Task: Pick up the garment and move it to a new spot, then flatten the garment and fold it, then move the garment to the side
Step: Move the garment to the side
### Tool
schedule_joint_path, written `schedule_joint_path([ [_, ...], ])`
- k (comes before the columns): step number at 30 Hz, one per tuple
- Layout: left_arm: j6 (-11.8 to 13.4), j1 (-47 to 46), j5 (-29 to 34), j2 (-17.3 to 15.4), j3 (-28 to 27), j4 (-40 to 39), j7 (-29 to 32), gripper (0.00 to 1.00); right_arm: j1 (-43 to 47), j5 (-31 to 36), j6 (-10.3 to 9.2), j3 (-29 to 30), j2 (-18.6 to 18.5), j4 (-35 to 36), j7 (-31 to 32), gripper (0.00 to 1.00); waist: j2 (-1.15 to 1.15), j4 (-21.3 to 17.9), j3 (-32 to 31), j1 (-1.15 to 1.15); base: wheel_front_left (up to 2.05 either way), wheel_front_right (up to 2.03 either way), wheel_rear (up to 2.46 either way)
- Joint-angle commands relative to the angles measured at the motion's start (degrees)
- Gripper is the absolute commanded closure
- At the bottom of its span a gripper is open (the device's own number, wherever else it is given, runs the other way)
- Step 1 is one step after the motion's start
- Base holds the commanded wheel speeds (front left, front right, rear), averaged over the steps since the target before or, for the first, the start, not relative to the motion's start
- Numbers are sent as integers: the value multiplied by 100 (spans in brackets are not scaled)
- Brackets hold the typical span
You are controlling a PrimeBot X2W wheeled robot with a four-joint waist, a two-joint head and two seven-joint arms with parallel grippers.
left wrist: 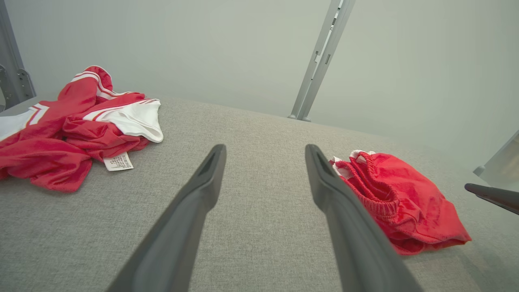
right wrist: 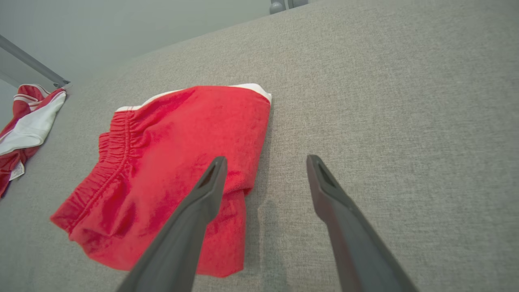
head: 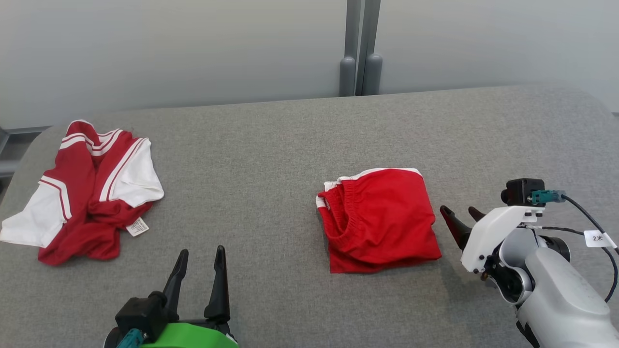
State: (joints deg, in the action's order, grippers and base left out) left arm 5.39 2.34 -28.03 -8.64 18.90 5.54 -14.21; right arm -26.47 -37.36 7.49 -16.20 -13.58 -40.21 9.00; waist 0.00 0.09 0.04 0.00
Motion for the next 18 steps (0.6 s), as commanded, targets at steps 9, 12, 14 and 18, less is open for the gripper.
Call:
schedule_joint_path([
  [9, 11, -184, 53, -74, 46, -22, 46, 0, 80, 60, 0, 371, 117, -78, 91, 0, 0, 374, 280, 0, 0, 0, 0],
  [12, 4, -212, 45, -76, 49, -9, 45, 0, 15, -35, 0, 503, 154, -188, 168, 0, 0, 530, 342, 0, 0, 0, 0],
  [14, 2, -212, 38, -76, 51, -2, 37, 0, -40, -62, 0, 542, 151, -277, 220, 0, 0, 625, 376, 0, 0, 0, 0],
  [18, -16, -264, 34, -80, 59, 16, 20, 0, -144, -98, 0, 636, 114, -547, 307, 0, 0, 801, 431, 0, 0, 0, 0],
])
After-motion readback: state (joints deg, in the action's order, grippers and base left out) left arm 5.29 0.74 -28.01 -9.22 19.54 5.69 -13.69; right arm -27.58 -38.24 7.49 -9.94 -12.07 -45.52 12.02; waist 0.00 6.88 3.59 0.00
